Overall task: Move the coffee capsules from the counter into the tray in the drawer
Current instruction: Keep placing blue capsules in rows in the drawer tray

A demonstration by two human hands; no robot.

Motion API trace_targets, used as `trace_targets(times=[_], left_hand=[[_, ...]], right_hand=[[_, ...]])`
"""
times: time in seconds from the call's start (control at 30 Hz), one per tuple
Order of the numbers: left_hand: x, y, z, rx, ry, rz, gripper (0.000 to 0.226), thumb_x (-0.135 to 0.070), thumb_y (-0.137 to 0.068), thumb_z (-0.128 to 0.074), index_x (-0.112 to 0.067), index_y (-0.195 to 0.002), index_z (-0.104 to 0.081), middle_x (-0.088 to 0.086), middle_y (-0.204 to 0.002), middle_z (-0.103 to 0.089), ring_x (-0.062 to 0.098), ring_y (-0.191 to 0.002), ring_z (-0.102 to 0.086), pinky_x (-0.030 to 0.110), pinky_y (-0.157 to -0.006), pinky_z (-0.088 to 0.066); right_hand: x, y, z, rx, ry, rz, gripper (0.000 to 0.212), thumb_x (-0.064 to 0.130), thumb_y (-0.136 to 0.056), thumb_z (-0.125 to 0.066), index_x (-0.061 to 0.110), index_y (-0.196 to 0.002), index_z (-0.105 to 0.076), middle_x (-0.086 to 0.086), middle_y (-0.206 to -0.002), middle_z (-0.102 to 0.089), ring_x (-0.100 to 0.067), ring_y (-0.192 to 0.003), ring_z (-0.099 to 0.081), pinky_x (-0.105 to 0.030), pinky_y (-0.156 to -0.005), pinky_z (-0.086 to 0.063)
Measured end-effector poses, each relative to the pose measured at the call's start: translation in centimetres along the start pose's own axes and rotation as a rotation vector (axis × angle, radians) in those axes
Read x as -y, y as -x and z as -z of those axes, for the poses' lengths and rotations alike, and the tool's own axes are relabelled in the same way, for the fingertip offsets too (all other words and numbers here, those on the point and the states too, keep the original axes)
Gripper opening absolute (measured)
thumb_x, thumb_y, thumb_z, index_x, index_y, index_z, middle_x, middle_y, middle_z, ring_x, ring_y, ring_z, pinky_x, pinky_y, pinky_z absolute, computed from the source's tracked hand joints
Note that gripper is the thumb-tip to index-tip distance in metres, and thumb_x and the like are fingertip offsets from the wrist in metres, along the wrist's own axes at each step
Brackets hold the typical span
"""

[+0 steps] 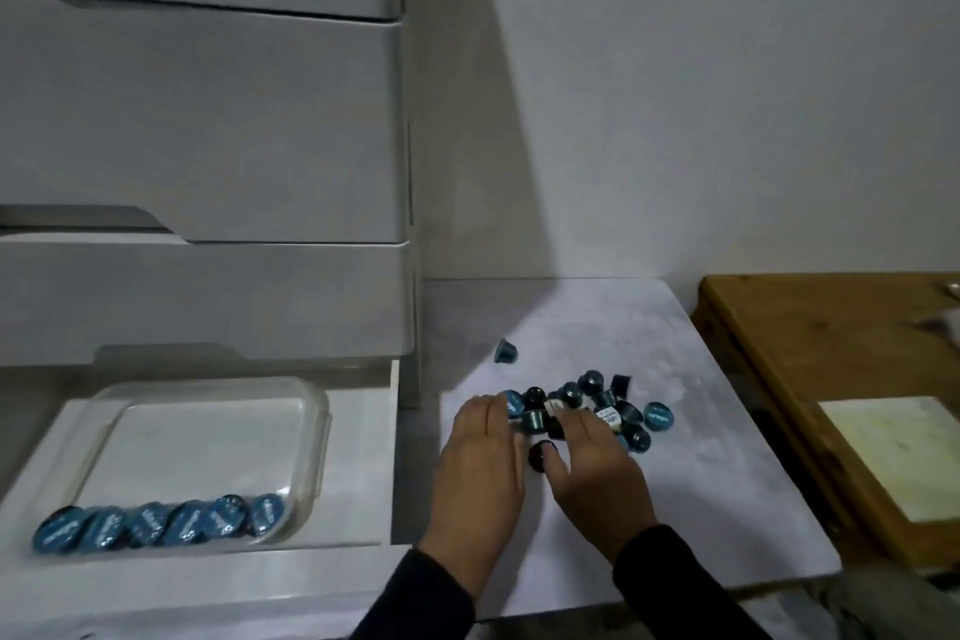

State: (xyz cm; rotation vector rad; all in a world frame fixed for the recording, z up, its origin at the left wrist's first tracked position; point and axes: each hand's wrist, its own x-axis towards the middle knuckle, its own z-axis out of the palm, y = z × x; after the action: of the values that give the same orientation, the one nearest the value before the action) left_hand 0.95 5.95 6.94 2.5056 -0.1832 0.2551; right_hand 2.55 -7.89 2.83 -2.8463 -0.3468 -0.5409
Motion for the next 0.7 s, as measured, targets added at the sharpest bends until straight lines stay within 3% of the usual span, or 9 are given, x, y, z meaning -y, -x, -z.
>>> trace_targets(times=[0.1,0.27,0.47,0.7], left_hand=[[-0.2,-1.3,-3.7,0.089,0.074,0.113,0.044,-0.012,-0.092,-0.045,-0.01,-0.136,-0.04,0.006,-0.134,-0.048,0.018,-0.123,-0.045,0.022,-0.1,-0.038],[1.7,-3.7,-8.2,0.136,0.069,0.238,0.037,-0.009,-0.092,-0.041,-0.01,-0.129,-0.046,0.007,-0.13,-0.051,0.019,-0.121,-0.046,0.023,-0.097,-0.039],[3.4,-6.3,-10.1,0.125,0.119,0.303,0.03,-0.008,-0.093,-0.041,-0.008,-0.119,-0.057,0.007,-0.118,-0.059,0.021,-0.109,-0.053,0.027,-0.093,-0.041],[3.7,-7.4,-11.1,0.094,0.231,0.354,0.032,-0.007,-0.082,-0.054,-0.018,-0.11,-0.066,-0.002,-0.107,-0.066,0.005,-0.098,-0.057,-0.005,-0.08,-0.028]], right_hand=[[-2.8,0.7,-1.1,0.06,-0.107,-0.083,0.027,0.017,-0.074,-0.058,0.0,-0.092,-0.067,-0.014,-0.082,-0.069,-0.027,-0.073,-0.067,-0.029,-0.06,-0.058],[-4.8,1.1,-3.3,0.177,-0.196,-0.014,0.03,0.016,-0.067,-0.058,0.007,-0.095,-0.066,-0.007,-0.087,-0.068,-0.024,-0.075,-0.067,-0.024,-0.057,-0.054],[-4.8,0.2,-5.3,0.283,-0.205,0.046,0.031,0.016,-0.06,-0.08,0.017,-0.088,-0.065,0.005,-0.09,-0.068,-0.01,-0.067,-0.064,-0.015,-0.05,-0.045],[-5.0,0.4,-6.6,0.349,-0.279,0.055,0.026,0.01,-0.066,-0.077,0.019,-0.085,-0.062,0.003,-0.087,-0.065,-0.012,-0.067,-0.063,-0.018,-0.055,-0.049]])
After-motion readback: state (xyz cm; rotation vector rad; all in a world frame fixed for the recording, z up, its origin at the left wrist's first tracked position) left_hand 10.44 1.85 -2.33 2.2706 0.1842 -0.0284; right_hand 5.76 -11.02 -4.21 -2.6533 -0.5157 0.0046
